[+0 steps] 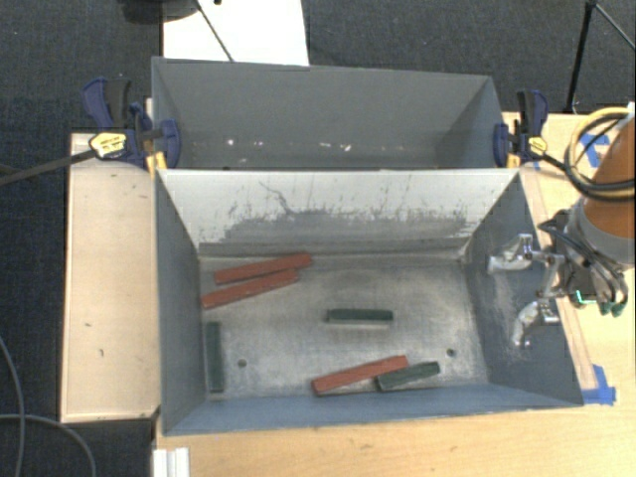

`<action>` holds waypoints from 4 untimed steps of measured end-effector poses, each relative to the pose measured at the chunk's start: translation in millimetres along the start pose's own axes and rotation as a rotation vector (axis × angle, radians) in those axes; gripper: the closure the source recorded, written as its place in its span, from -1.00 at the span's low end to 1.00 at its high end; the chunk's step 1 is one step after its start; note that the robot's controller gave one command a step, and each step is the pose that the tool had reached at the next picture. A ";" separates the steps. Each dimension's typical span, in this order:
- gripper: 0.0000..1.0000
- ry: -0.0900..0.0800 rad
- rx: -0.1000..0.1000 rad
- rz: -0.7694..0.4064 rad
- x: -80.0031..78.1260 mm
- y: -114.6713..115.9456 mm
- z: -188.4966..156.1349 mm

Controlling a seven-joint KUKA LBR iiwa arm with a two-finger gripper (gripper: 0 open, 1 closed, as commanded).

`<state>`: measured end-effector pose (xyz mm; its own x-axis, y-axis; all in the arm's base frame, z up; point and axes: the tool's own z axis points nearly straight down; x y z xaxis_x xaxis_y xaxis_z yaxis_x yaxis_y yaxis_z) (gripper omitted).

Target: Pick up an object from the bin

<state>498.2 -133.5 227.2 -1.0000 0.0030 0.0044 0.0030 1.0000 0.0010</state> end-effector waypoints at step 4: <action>-1.00 -0.012 0.001 -0.103 -20.2 93.1 138.7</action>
Offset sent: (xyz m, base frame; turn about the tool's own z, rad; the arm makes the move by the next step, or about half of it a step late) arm 0.0385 0.0474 -0.1209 -0.2416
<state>518.1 -40.3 88.5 -0.9950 -0.0994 -0.0079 -0.0994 0.9950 -0.0003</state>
